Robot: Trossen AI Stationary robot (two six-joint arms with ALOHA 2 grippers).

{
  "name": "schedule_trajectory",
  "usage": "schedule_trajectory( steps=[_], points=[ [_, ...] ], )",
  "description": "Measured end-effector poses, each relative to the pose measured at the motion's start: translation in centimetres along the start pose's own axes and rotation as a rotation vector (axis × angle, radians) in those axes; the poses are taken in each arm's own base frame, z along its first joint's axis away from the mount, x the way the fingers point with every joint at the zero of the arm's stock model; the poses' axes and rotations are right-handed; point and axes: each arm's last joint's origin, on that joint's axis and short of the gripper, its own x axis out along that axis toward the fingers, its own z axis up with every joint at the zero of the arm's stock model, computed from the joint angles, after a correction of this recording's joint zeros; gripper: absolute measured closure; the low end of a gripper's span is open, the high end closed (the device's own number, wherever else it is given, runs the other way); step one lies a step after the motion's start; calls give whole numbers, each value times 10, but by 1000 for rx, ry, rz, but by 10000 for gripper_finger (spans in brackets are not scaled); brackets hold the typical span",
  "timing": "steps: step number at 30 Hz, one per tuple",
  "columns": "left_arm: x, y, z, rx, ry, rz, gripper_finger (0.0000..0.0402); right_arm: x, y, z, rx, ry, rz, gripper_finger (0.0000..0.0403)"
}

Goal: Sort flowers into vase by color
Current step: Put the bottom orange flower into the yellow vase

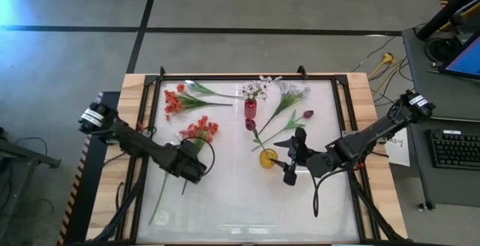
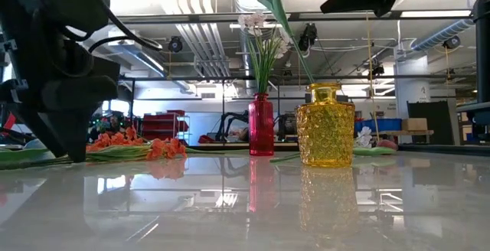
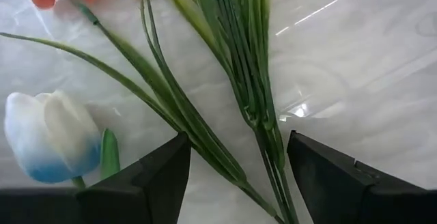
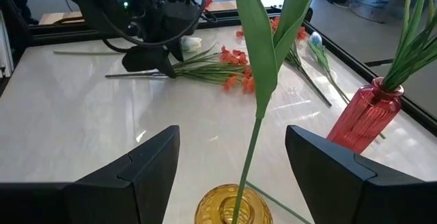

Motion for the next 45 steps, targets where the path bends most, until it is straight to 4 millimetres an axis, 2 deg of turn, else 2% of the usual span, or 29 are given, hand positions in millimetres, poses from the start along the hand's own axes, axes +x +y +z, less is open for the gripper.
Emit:
schedule_trajectory(
  steps=[5,8,12,21,23,28,31,35,40,45],
  points=[
    [9,2,-1,-9,-4,-13,173,0,0,0,6,4,13,143],
    [11,2,-2,-16,-11,-39,190,0,1,0,13,6,18,143],
    [12,3,-2,5,-20,-39,237,0,1,0,17,9,24,143],
    [12,5,-2,39,-41,-22,379,0,1,0,15,9,25,149],
    [12,5,-2,49,-43,-17,395,0,1,0,15,10,25,148],
    [9,7,-1,64,-31,-29,400,0,1,-1,12,13,25,149],
    [-3,10,2,70,-25,-72,401,0,1,-1,10,15,24,153],
    [-29,18,9,76,-42,-160,401,-1,1,-1,8,15,28,156],
    [-74,40,16,81,-72,-263,402,-3,4,-2,4,14,38,157],
    [-122,63,23,48,-246,-402,401,-3,5,-2,3,14,42,157]
  ],
)
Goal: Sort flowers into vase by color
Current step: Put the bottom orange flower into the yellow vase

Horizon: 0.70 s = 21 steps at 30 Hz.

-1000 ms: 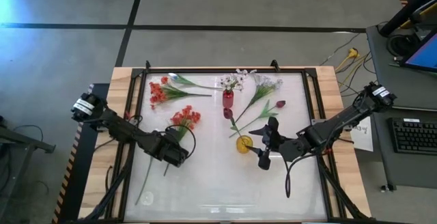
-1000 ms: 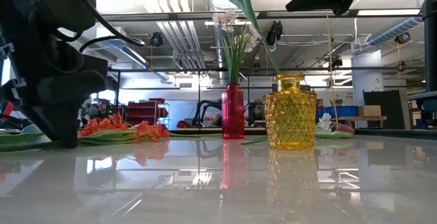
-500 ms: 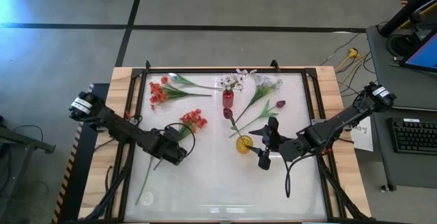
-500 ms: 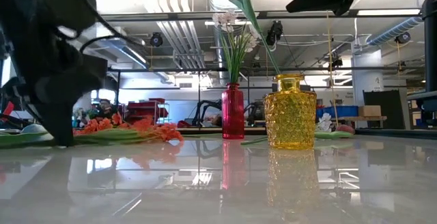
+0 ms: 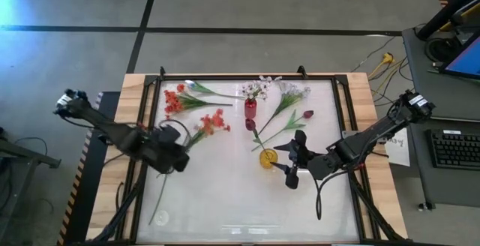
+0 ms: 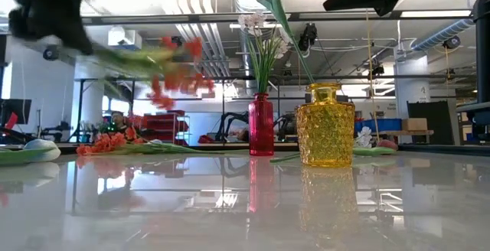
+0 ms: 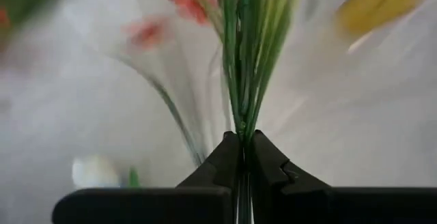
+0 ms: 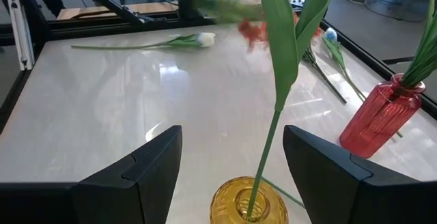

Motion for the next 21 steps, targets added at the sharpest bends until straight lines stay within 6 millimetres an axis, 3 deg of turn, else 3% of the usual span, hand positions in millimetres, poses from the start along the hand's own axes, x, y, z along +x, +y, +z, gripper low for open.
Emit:
schedule_trajectory(
  steps=[5,10,21],
  points=[
    [-40,3,15,19,-245,-115,401,0,0,0,0,-1,0,156],
    [-67,1,27,86,-477,-159,401,0,0,0,1,-1,0,158],
    [-108,-41,53,266,-833,-261,401,0,0,1,3,-6,2,163]
  ],
)
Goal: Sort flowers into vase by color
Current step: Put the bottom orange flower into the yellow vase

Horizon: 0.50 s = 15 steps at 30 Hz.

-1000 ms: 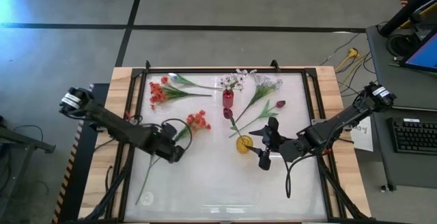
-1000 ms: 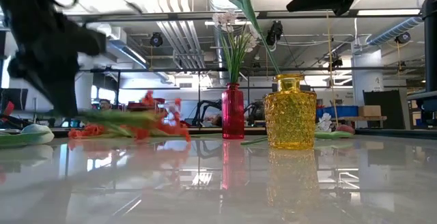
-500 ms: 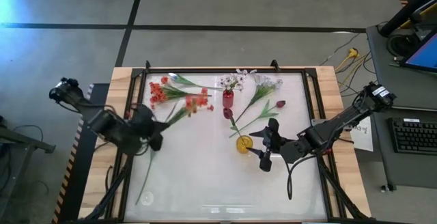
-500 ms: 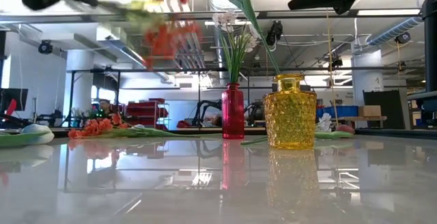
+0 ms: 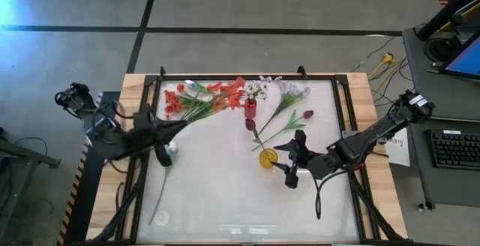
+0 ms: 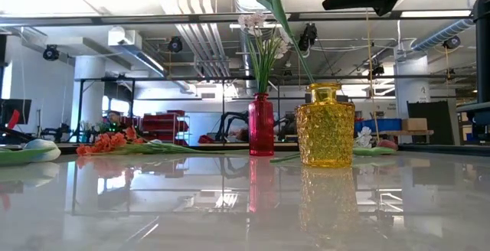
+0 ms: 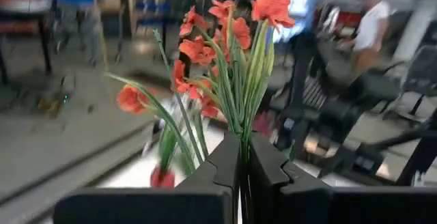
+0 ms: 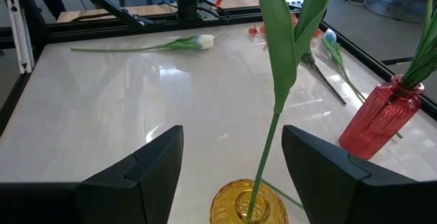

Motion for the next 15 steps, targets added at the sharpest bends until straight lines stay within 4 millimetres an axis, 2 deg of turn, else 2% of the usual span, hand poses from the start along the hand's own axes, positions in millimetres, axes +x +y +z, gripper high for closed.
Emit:
schedule_trajectory(
  steps=[4,7,10,15],
  points=[
    [2,-14,18,25,-103,-110,401,0,0,0,-4,-2,0,161],
    [5,-26,22,37,-186,-225,401,0,0,1,-4,-11,3,163],
    [9,-41,19,46,-260,-305,401,-2,5,6,-9,-57,28,163],
    [26,-67,1,68,-307,-301,401,-15,22,26,-26,-260,155,165]
  ],
)
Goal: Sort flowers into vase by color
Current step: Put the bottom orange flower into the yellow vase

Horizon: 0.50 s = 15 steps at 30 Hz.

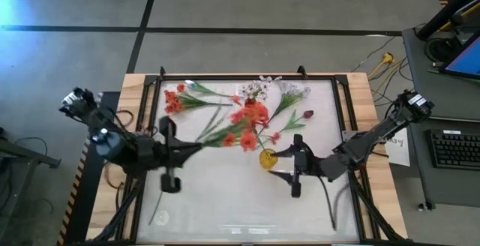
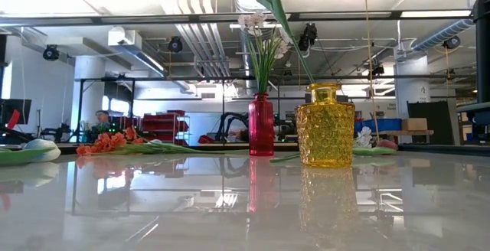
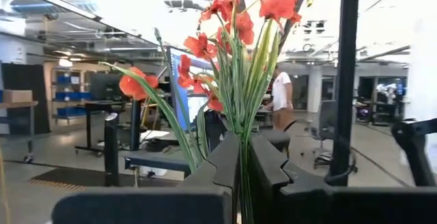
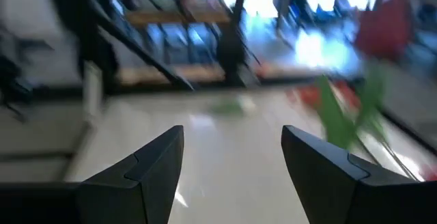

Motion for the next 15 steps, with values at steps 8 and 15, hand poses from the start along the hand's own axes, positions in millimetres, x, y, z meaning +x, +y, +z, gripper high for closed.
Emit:
schedule_trajectory(
  steps=[8,15],
  points=[
    [35,-31,-49,7,-95,16,401,-2,11,23,-17,-245,74,168],
    [57,-48,-73,37,-107,36,401,-2,8,36,-13,-398,87,139]
  ],
)
